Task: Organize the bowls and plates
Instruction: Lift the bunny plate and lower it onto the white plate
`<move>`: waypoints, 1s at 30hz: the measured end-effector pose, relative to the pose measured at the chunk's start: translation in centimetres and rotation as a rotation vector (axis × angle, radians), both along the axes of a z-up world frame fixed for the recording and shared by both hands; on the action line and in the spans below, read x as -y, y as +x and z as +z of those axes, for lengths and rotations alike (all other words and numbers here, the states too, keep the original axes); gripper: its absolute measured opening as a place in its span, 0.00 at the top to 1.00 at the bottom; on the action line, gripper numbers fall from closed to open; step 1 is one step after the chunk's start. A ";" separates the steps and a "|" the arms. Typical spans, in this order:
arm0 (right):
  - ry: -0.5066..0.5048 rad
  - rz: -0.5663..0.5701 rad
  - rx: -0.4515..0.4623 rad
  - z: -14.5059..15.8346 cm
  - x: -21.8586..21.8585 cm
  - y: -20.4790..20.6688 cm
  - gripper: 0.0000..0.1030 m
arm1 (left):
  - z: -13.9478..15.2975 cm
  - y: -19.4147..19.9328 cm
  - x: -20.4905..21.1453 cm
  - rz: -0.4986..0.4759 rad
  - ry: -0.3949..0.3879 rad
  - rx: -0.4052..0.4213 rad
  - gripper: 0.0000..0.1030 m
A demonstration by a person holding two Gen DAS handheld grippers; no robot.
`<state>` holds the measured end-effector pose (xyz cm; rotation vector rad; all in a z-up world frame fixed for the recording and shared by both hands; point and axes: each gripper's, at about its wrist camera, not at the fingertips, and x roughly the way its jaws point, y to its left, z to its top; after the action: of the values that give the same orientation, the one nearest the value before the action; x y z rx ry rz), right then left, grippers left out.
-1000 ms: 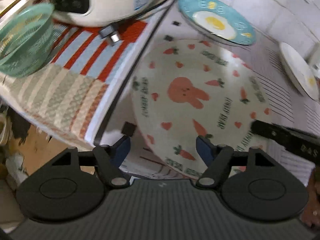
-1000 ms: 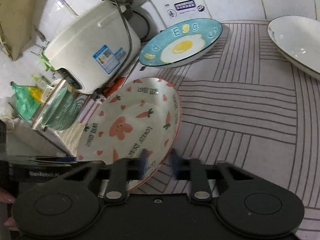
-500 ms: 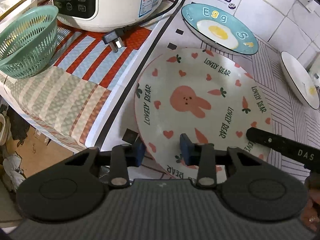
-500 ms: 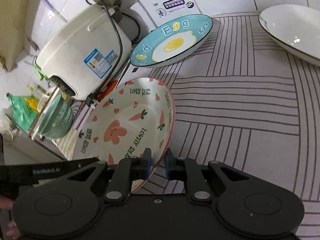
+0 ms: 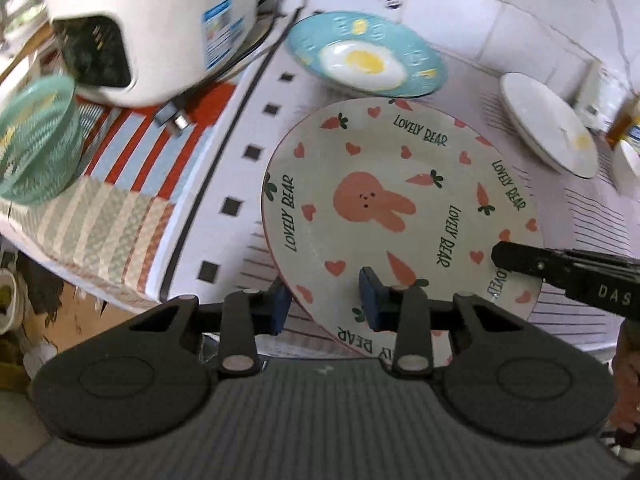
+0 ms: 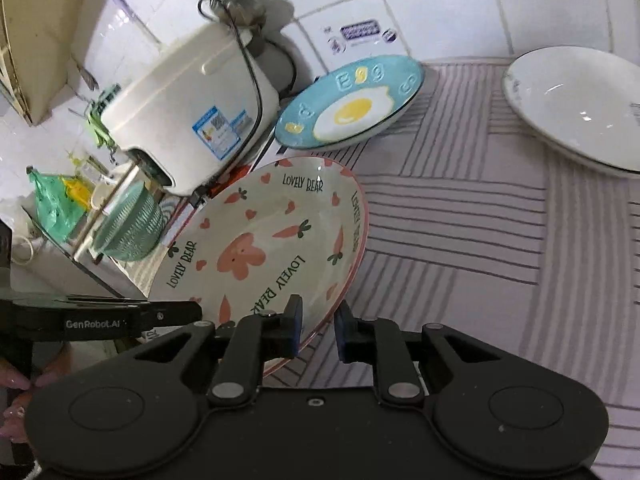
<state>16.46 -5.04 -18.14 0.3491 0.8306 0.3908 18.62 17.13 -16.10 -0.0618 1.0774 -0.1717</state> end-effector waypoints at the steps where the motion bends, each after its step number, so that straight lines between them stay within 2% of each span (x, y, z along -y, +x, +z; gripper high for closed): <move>1: 0.005 -0.005 0.003 0.3 0.5 -0.3 0.80 | 0.4 -0.1 0.5 -0.009 0.000 0.001 0.66; 13: -0.011 -0.066 0.080 4.8 6.9 -4.8 0.79 | 5.0 -0.9 7.3 -0.126 -0.006 0.014 0.66; 17: -0.010 -0.100 0.095 5.8 9.0 -5.6 0.78 | 6.3 -0.7 10.0 -0.181 0.021 0.053 0.66; 24: 0.016 -0.155 0.132 7.2 12.7 -5.7 0.77 | 7.2 1.8 13.4 -0.216 -0.013 0.050 0.66; 30: 0.021 -0.181 0.150 7.5 15.3 -4.6 0.75 | 7.3 4.3 16.7 -0.238 -0.001 0.070 0.66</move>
<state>11.84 -20.37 -10.64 0.4059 0.6431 0.2534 22.92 0.40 -8.78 0.0715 1.0131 -0.3862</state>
